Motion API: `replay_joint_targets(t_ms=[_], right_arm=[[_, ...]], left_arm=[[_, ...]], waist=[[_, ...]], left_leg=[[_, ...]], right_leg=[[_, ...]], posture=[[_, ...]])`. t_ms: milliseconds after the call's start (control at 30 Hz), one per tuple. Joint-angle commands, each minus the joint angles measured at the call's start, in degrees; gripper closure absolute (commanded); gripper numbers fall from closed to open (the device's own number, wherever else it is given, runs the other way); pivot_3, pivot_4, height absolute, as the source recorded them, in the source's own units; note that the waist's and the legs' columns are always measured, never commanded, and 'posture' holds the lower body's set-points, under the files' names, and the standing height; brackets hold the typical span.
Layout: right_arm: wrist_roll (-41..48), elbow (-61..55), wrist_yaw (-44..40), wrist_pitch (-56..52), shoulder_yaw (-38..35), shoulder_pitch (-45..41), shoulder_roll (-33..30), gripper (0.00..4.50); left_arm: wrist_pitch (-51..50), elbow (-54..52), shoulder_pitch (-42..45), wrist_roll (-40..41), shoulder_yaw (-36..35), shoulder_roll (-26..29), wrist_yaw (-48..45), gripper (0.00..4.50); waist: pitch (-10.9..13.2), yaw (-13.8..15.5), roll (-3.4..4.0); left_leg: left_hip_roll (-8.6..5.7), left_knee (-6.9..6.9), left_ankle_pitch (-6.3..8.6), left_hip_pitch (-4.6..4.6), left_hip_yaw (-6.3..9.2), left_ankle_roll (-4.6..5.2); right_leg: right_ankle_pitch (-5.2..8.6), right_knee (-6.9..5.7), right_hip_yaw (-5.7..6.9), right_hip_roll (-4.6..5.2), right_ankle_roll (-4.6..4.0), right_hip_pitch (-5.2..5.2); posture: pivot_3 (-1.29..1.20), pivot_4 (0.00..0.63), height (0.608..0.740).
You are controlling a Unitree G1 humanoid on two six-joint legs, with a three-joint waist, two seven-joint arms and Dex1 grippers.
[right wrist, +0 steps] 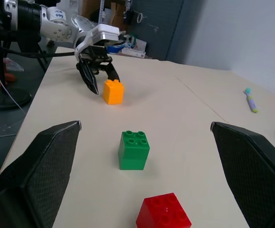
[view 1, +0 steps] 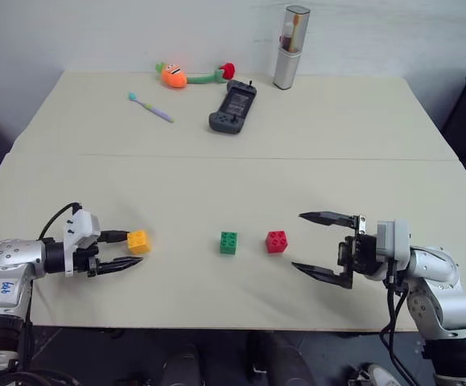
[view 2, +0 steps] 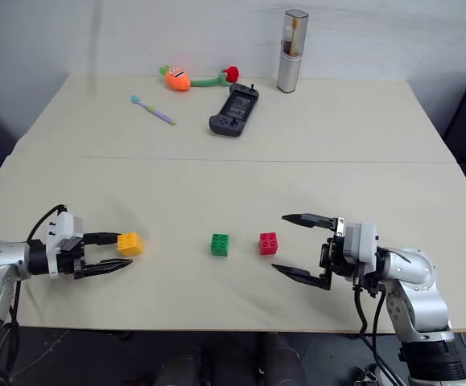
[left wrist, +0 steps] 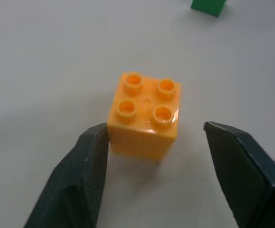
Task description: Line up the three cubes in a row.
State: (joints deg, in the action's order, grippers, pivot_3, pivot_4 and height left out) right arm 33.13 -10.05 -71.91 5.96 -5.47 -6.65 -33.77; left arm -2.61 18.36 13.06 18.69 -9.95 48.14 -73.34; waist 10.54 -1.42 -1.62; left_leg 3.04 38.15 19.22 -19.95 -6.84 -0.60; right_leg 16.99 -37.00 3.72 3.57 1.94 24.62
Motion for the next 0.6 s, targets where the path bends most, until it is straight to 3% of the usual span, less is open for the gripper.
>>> replay_joint_targets(t_ms=[33, 100, 300, 433, 600], right_arm=[[0.5, -2.5, 0.7, 0.4, -2.0, 0.9, -1.1, 0.00], [0.7, -3.2, 0.9, 0.2, -2.7, 2.2, -1.5, 0.00], [1.2, -4.4, 1.3, -0.7, -3.9, 4.8, -2.9, 0.00], [1.2, -5.2, 1.7, -1.2, -4.1, 5.7, -3.0, 0.00], [1.1, -6.8, 2.6, -1.5, -4.7, 7.4, -3.0, 0.00]], left_arm=[[2.2, 0.4, 2.1, -0.6, 0.9, -0.1, -0.6, 2.56], [2.7, 0.7, 3.8, -0.5, 1.7, -0.6, -1.2, 3.06], [5.0, 1.3, 11.0, -1.9, 7.9, -2.3, -7.3, 3.05], [8.6, 9.3, 19.9, -5.0, 12.2, -5.7, -9.3, 3.05], [11.6, 14.5, 23.1, -6.8, 14.7, -6.9, -13.1, 3.05]], waist=[[0.0, 0.2, 0.00], [0.0, 0.5, 0.00], [0.0, 1.3, 0.00], [0.0, 1.4, 0.00], [0.0, 1.0, 0.00]], left_leg=[[-0.02, 0.01, 0.00, -0.01, 0.01, 0.00], [-0.03, 0.01, -0.01, -0.04, 0.01, -0.01], [-0.06, 0.05, -0.02, -0.04, -0.03, -0.03], [-0.12, 0.11, -0.04, -0.05, -0.02, -0.03], [-0.10, 0.12, -0.05, -0.06, -0.10, -0.05]], right_leg=[[0.00, 0.01, 0.00, 0.03, 0.00, 0.00], [0.00, 0.03, 0.00, 0.03, 0.00, 0.00], [0.00, 0.01, 0.01, 0.00, 0.01, 0.01], [-0.01, -0.03, 0.02, -0.03, 0.02, 0.01], [-0.01, -0.01, -0.02, -0.10, 0.03, 0.03]], posture=[[0.00, 0.150, 0.740], [0.00, 0.150, 0.740], [0.00, 0.150, 0.740], [0.00, 0.150, 0.740], [0.00, 0.150, 0.740]])
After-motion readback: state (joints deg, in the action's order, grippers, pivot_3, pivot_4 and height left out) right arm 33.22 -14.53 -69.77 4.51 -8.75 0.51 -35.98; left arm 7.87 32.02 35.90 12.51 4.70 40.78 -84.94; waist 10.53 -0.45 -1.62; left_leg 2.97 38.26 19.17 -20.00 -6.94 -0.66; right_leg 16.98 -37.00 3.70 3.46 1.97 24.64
